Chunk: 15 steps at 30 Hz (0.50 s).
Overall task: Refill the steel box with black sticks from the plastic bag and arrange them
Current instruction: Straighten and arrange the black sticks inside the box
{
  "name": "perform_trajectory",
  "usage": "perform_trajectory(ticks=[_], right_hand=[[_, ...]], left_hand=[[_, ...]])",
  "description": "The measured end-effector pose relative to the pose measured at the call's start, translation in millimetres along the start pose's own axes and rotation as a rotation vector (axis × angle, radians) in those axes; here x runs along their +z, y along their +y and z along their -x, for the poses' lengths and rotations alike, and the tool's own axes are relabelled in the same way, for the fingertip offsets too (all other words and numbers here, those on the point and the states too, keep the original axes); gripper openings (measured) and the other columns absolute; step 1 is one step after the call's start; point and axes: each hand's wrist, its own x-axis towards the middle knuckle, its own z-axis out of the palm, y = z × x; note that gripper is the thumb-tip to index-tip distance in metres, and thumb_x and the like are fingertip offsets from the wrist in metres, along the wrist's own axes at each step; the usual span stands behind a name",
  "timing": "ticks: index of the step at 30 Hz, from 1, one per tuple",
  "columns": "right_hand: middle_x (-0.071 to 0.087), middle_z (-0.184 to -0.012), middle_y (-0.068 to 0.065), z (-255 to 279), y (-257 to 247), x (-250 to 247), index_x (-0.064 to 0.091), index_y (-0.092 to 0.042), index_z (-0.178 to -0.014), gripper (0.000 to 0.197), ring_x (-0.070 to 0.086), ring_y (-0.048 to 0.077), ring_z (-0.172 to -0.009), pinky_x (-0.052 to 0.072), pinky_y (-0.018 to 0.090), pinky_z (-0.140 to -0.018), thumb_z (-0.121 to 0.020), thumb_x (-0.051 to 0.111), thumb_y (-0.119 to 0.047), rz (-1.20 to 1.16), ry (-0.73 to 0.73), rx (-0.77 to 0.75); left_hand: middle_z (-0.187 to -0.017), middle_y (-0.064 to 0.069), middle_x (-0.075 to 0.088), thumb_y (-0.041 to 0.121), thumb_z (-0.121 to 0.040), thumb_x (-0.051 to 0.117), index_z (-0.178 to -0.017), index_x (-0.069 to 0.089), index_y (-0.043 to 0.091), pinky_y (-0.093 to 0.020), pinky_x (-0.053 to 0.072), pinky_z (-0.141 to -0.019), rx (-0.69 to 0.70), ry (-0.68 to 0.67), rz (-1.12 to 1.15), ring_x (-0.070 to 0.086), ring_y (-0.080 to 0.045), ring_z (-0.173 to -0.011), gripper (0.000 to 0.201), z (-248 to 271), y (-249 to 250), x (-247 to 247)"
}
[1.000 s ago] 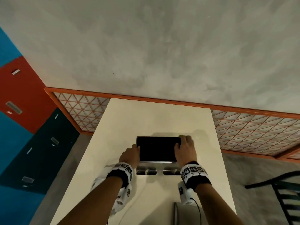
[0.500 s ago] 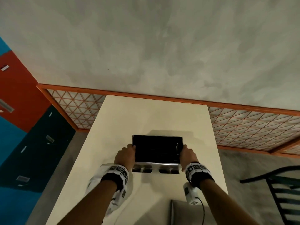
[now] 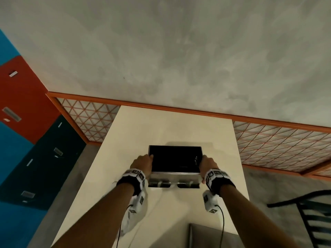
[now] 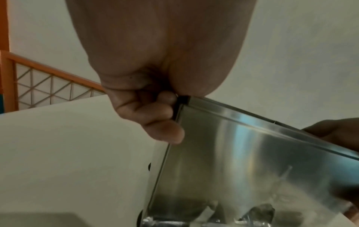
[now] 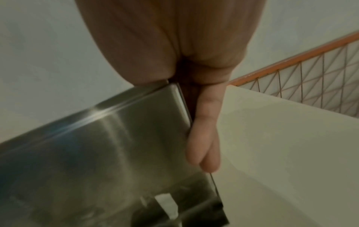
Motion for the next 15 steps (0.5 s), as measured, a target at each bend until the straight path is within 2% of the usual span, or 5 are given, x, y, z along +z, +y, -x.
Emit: perform_trajectory(ticks=[3,7,10,12,15], right_hand=[[0.063,-0.115,0.019,3,2,3,0.046,-0.006,-0.116,0.028,0.065,0.039,-0.097,0.057,0.045,-0.077,-0.092,0.059,-0.007,0.061,0.0,0.01],[0.063,-0.11,0.016,21,11,11,0.04,-0.01,-0.106,0.03,0.066,0.038,-0.091,0.053,0.035,-0.053,-0.087,0.063,-0.005,0.015,-0.073,0.031],[0.064,-0.113,0.019,21,13,14,0.045,-0.007,-0.109,0.024,0.067,0.04,-0.093,0.058,0.046,-0.073,-0.089,0.058,-0.008,0.0,-0.095,0.025],[0.063,-0.114,0.019,25,13,16,0.046,-0.006,-0.112,0.021,0.066,0.04,-0.096,0.056,0.046,-0.078,-0.093,0.052,-0.013,0.004,-0.078,0.019],[0.055,-0.118,0.01,41,2,14,0.046,-0.012,-0.117,0.026,0.056,0.032,-0.106,0.049,0.042,-0.081,-0.095,0.046,-0.027,0.164,0.191,-0.065]], left_hand=[[-0.109,-0.017,0.068,0.043,-0.11,0.025,-0.119,0.057,0.006,-0.045,0.056,-0.083,0.013,0.001,0.005,0.068,-0.038,-0.094,0.05,2,-4,2],[-0.115,-0.017,0.066,0.044,-0.11,0.023,-0.117,0.056,0.008,-0.043,0.05,-0.086,0.01,0.068,-0.045,0.064,-0.039,-0.105,0.049,20,-7,15],[-0.118,-0.018,0.066,0.042,-0.11,0.024,-0.115,0.06,0.006,-0.042,0.048,-0.087,0.013,0.05,-0.064,0.063,-0.04,-0.107,0.051,19,-7,10],[-0.116,-0.017,0.067,0.045,-0.11,0.023,-0.114,0.061,0.007,-0.042,0.049,-0.085,-0.004,0.065,-0.064,0.063,-0.039,-0.106,0.053,20,-9,11],[-0.115,-0.016,0.066,0.049,-0.109,0.021,-0.114,0.059,0.009,-0.041,0.048,-0.083,-0.018,0.08,-0.06,0.063,-0.038,-0.104,0.055,23,-8,14]])
